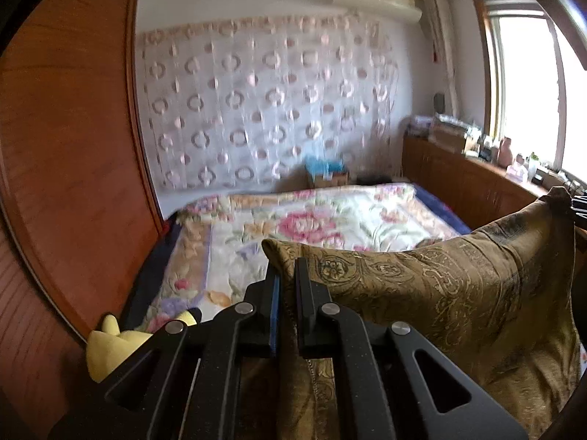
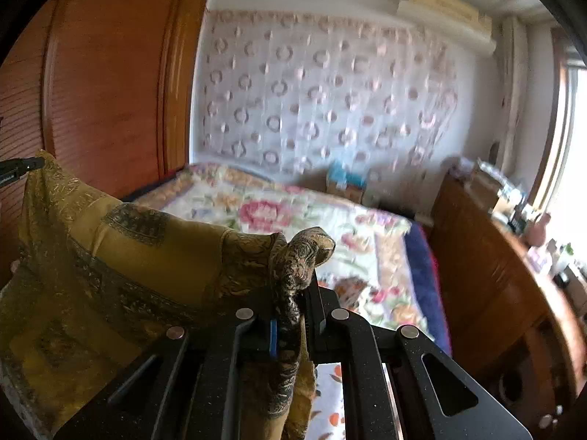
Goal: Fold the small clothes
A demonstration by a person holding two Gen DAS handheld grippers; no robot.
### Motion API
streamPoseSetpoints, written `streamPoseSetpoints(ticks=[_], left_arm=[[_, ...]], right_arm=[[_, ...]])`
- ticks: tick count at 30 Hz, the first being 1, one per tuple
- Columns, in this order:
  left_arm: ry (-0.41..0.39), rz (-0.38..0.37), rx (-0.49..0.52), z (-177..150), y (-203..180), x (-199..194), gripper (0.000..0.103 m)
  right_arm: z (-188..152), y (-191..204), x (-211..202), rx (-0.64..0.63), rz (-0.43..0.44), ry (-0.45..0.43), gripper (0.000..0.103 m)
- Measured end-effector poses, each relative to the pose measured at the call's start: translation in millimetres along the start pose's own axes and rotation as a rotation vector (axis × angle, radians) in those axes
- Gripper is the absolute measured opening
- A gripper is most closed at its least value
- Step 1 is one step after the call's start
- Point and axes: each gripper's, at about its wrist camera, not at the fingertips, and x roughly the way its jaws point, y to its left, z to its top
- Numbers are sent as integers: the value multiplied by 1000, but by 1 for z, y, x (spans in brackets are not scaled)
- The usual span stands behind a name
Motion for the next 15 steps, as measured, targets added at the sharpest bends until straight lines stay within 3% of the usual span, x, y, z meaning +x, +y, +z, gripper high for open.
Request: streamPoseSetpoints(ticks=[5,8,10,11,12,15], left_arm=[[71,-2,5,-15,-3,38,9],[104,-5,-12,-22,0,48,17],[117,-7,-18,-29,1,47,30],[122,-18,-17,-32,2,45,42],[125,-23,-17,-35,3,44,46],[154,-33,-13,-48,6,35,47]], right_arm=[[9,-13,40,29,32,84,10],[6,-15,51,40,34,133,20],[8,-16,52,44,22,165,27],[8,-17,53,46,19,171,34],[9,-18,47,48,24,177,36],[3,-21,28,65,31,180,37]])
